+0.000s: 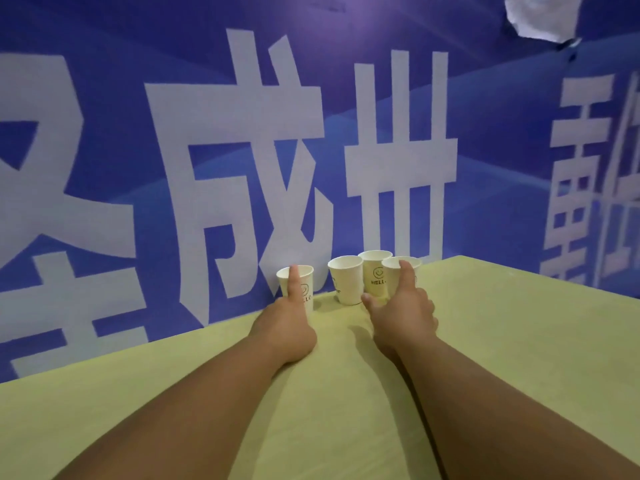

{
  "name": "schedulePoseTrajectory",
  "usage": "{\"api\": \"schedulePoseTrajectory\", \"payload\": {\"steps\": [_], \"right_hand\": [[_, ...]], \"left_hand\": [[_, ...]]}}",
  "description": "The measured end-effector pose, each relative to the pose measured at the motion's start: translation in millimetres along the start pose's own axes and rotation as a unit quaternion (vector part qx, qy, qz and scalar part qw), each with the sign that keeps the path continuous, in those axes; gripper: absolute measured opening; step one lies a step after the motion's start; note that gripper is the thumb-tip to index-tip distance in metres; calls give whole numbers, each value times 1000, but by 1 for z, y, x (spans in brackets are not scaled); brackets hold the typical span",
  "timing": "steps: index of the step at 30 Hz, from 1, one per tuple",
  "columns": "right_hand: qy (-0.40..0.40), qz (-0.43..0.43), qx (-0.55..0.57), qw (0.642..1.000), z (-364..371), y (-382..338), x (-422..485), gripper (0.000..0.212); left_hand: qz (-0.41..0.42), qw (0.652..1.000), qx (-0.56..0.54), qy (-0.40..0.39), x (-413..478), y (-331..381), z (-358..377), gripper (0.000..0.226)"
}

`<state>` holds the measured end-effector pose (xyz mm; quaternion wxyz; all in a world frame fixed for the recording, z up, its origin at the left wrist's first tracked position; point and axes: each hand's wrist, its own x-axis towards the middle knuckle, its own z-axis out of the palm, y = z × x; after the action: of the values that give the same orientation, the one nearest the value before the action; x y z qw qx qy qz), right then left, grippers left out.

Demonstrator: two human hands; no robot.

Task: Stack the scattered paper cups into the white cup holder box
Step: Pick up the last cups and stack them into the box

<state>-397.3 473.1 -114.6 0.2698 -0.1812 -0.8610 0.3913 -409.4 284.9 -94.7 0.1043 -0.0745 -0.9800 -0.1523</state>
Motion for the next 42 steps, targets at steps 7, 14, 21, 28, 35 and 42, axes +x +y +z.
{"api": "schedulePoseTrajectory", "payload": {"steps": [7,14,21,28,35,42], "right_hand": [[22,13,-38,999,-4,-4,1,43],[44,-36,11,998,-14,-29,-29,25],[-32,-118,102,987,-26,-87,-90,33],[-106,-189,154,964,-3,-157,-172,43],[-152,-233,252,927,29,-221,-258,29],[-183,-242,315,899,79,-276,-316,29]], "left_hand": [[-19,997,2,78,1,-6,2,63],[-22,992,9,125,-52,-25,-29,43],[-34,986,6,166,-124,-59,-88,50],[-60,976,-18,208,-194,-122,-150,47],[-122,959,-42,252,-261,-212,-195,45],[-141,947,-42,286,-299,-282,-225,52]]}}
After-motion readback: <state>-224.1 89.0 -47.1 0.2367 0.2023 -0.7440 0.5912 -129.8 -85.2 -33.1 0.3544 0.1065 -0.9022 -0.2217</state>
